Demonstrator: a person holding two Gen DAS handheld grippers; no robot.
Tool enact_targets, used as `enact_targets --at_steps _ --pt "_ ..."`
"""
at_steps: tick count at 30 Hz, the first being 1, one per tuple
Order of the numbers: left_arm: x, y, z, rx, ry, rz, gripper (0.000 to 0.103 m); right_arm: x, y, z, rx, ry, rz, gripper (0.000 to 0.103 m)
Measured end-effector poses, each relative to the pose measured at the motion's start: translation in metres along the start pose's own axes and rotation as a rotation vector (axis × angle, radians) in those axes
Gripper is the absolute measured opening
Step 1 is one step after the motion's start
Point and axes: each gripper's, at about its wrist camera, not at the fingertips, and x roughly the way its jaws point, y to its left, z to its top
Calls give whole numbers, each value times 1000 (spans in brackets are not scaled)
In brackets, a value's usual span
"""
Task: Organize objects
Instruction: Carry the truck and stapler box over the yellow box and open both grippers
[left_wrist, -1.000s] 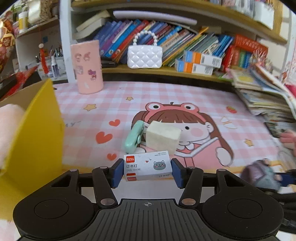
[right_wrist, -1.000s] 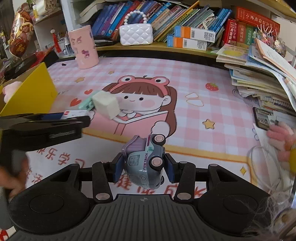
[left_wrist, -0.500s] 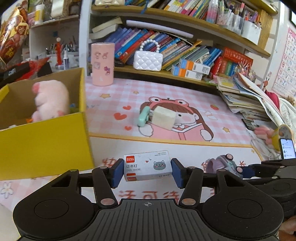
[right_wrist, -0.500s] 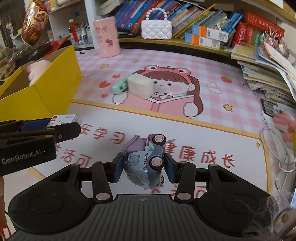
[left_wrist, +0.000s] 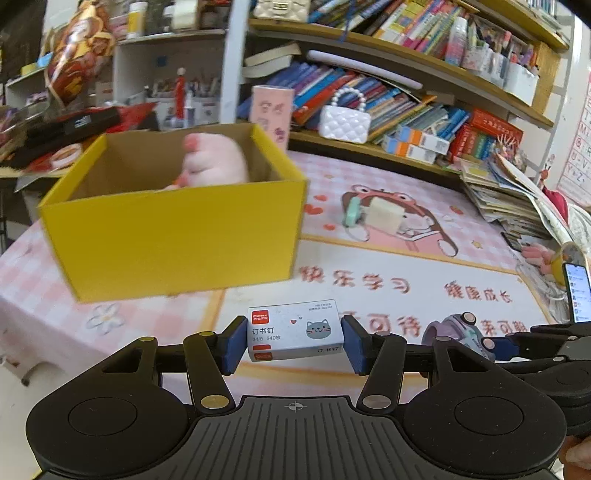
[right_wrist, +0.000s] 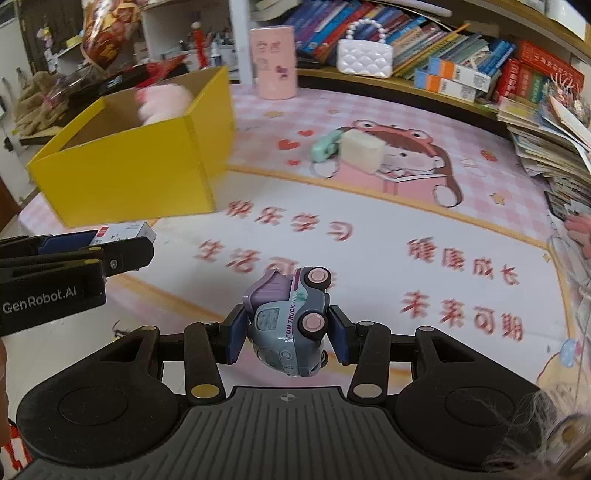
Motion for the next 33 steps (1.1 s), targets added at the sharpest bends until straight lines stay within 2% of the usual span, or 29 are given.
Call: enact_targets --at_steps 14,24,33 --pt "-54 53 -34 -23 -24 57 53 -19 71 -33 -34 -16 46 43" --pt "-83 88 -44 -56 -73 124 53 -21 119 -35 -100 -45 97 43" --pt "-98 104 -37 -37 -141 141 53 -26 145 -29 -121 -72 120 43"
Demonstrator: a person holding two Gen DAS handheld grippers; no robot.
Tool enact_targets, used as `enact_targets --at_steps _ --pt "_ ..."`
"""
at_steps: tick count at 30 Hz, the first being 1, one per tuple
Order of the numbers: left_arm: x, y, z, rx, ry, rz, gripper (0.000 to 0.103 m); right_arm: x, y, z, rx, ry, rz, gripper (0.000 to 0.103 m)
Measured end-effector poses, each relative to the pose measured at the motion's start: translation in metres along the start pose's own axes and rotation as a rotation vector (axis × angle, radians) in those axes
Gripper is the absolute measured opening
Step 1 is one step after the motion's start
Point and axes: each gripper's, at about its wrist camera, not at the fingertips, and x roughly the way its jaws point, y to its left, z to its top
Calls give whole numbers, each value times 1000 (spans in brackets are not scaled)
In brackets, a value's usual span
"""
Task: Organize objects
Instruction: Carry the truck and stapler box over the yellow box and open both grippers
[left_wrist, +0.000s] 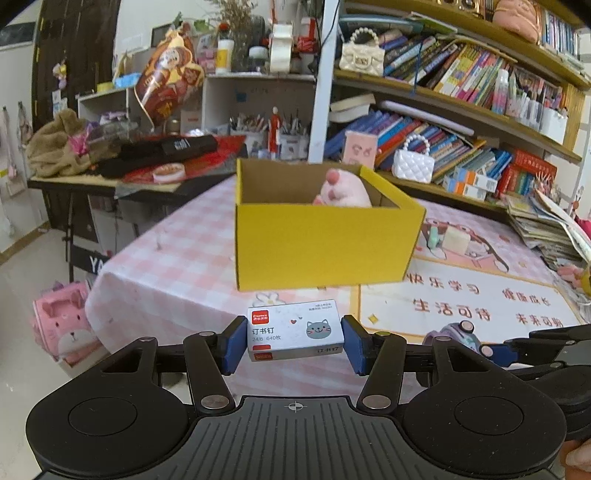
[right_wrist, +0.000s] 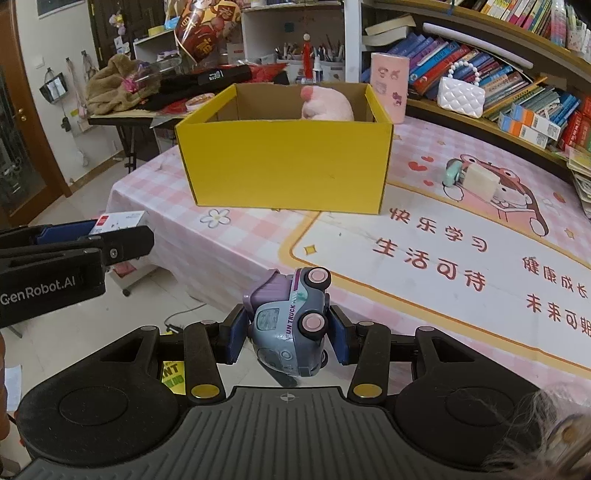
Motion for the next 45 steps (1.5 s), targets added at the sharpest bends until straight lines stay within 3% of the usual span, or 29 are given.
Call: enact_targets --at_steps 6,15,23,35,41,45 --pt "9 8 23 -29 -61 14 53 4 2 19 -13 -38 -3 43" --pt "39 7 77 -13 -176 52 53 15 -23 95 -5 -188 -5 43" --pt "94 -6 105 18 -169 94 53 50 -38 159 -40 -247 27 43" --pt "169 -25 108 66 -33 140 53 114 -43 224 -131 -230 126 43" --pt "183 -26 101 52 20 154 53 150 -33 238 -188 -118 241 43" --pt "184 -26 101 40 22 162 54 173 -29 237 -209 -38 271 43"
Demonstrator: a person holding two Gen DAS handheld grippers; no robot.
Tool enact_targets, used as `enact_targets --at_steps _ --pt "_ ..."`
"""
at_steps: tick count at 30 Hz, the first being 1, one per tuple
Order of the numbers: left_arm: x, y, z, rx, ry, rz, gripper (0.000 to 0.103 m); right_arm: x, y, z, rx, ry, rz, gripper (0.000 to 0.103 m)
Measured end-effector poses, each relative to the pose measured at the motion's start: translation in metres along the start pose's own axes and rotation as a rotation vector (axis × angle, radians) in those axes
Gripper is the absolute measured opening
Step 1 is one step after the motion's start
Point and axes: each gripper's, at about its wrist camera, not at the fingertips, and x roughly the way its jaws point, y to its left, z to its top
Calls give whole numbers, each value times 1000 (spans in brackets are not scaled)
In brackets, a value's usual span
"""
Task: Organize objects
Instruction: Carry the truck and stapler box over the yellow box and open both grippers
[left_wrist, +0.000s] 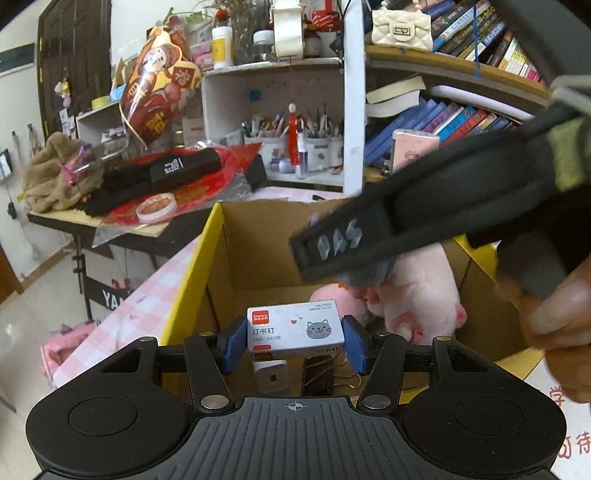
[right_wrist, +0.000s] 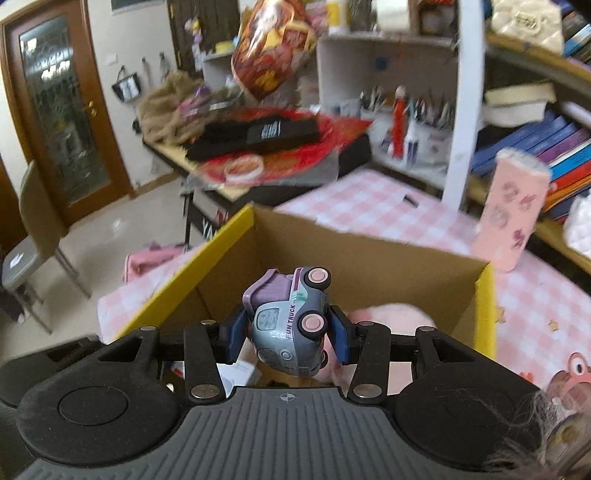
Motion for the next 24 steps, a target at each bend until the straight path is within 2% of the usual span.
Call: enact_targets --at_steps 5,7,10,15,20,24 --pt "1 -3 -1 3 -7 21 56 18 -3 -8 -10 75 2 43" --pt "1 -3 -1 -4 -10 26 69 19 -3 -10 -31 73 -6 44" --pt "-3 -1 -1 -8 -27 19 74 14 -5 -10 -22 64 -1 46" --pt "-20 0 2 3 -95 18 77 -8 -6 -6 7 -15 -15 46" --pt "-46 6 8 -11 -177 22 81 -46 -8 -5 52 -132 -64 47" --pt "-64 17 10 -44 -212 21 82 -74 -9 -14 103 -197 -114 47"
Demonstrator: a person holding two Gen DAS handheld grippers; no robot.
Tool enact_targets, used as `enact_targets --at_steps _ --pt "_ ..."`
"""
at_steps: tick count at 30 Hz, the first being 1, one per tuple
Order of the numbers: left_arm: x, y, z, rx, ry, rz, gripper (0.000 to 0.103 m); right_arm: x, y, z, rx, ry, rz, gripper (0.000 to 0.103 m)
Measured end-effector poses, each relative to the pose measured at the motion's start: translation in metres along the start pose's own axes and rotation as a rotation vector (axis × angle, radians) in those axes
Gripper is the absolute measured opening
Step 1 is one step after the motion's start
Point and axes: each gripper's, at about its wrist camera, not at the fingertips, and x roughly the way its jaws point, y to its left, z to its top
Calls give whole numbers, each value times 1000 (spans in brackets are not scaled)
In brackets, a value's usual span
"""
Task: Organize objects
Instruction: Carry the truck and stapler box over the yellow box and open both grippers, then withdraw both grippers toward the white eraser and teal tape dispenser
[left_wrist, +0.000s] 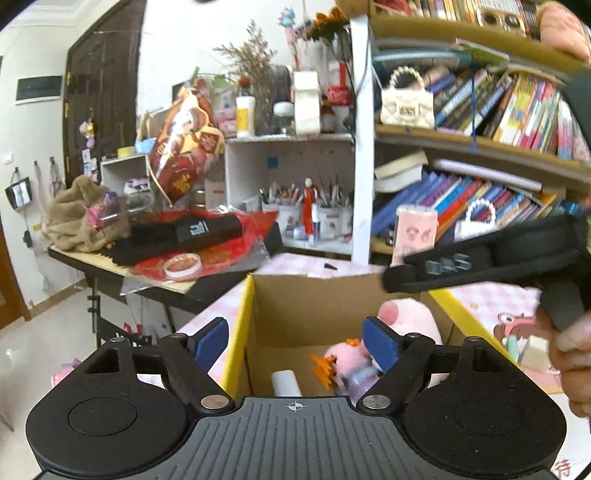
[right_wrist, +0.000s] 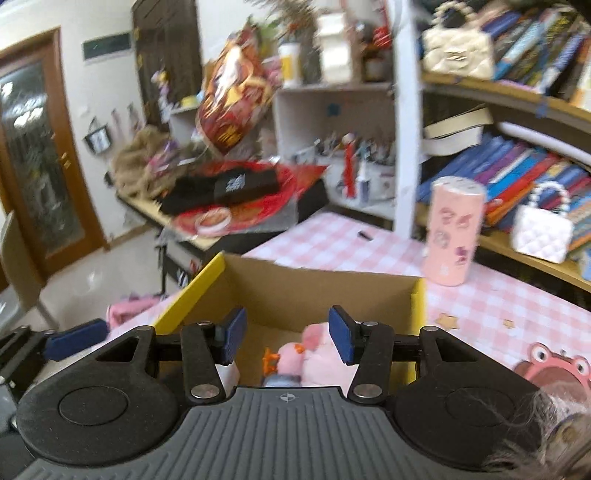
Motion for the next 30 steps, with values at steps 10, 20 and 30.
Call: enact_targets --at_steps 10,20,30 --pt "-39 24 -19 -48 43 1 83 -62 9 -54 27 -18 -189 47" --pt "-77 27 -62 -28 141 -37 83 -95 44 -133 71 131 -265 47" --pt "-102 13 -93 37 216 -126 84 -130 63 -186 101 190 -329 48"
